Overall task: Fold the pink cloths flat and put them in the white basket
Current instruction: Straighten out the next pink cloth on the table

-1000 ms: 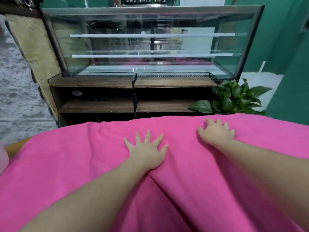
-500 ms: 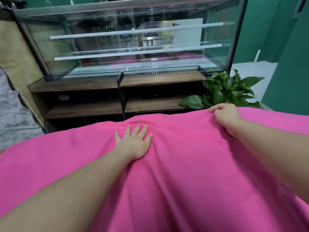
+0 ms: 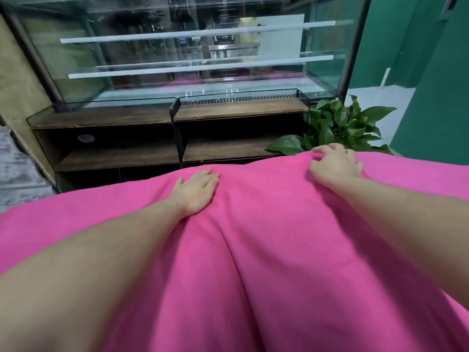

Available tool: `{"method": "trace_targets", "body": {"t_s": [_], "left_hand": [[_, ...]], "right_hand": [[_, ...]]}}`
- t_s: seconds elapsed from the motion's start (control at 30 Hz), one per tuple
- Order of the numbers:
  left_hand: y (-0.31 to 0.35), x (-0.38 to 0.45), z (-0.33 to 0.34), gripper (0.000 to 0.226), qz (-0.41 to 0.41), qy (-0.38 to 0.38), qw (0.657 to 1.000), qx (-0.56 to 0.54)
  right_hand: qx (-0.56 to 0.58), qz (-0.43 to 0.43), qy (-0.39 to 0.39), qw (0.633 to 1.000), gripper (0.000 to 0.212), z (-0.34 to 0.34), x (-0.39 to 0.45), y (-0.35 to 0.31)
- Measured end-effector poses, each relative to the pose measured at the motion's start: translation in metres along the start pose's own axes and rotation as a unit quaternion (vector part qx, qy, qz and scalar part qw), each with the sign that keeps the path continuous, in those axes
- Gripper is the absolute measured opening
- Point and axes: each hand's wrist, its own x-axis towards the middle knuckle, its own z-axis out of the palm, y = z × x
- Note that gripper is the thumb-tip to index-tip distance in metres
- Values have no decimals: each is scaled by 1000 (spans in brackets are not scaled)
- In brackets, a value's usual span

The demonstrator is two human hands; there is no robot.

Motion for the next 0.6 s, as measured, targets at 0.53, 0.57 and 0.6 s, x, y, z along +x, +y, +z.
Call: {"method": "trace_targets", "body": {"t_s": [0.53, 0.57, 0.6], "left_hand": [[-39, -70, -13, 60, -215, 9, 974, 65], [-40, -66, -15, 61, -214, 4, 974, 68], [-41, -61, -16, 61, -210, 1, 975, 72]], "right_hand": [[-109, -259, -129, 951, 50, 32, -65, -52], [-122, -265, -141, 946, 51, 36, -66, -55], [-137, -266, -154, 942, 52, 40, -66, -57]]}}
